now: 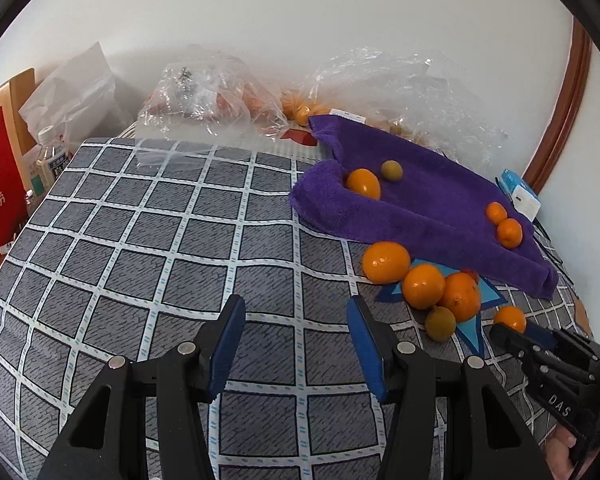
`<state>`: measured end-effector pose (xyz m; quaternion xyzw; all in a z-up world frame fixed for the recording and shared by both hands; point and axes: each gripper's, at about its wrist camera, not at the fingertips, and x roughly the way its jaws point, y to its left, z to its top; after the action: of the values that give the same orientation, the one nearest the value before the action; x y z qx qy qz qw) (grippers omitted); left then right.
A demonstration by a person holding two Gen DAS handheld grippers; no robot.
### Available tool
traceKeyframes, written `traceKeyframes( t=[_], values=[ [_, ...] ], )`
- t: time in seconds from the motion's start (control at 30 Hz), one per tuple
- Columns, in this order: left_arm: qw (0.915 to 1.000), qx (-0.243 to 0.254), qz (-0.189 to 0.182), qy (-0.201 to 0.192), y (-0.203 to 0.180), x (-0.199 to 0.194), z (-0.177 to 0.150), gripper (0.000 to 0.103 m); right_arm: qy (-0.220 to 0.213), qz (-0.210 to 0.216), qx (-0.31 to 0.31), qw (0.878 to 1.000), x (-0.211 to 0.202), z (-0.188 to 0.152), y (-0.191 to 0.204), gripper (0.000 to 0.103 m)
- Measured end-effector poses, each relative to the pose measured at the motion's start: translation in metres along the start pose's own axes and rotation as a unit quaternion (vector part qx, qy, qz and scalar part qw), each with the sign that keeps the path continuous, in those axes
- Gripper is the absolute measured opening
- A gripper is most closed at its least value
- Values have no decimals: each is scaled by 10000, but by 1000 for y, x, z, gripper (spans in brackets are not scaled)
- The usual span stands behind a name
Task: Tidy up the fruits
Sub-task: 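Move both grippers to the blue star mat and grasp a large orange each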
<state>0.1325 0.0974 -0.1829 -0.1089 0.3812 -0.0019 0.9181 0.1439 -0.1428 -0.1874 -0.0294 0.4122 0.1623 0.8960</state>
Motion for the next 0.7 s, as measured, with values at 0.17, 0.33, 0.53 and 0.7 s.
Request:
traceKeyframes(
  t=[0.17,0.33,0.53,0.7],
  values=[
    [9991,273,-168,269,-21,2,10,50,-114,-407,358,9985,-9,3,-47,31],
    [9979,458,-40,447,-38,22,25,50,-38,-600,786,9951,-5,6,-92,31],
    [9955,674,-65,668,-48,48,24,50,-45,-453,999,9940,-2,0,-109,31],
    [9953,791,-35,561,-59,56,28,51,-58,-394,1038,9938,-4,-2,-110,31]
  ],
)
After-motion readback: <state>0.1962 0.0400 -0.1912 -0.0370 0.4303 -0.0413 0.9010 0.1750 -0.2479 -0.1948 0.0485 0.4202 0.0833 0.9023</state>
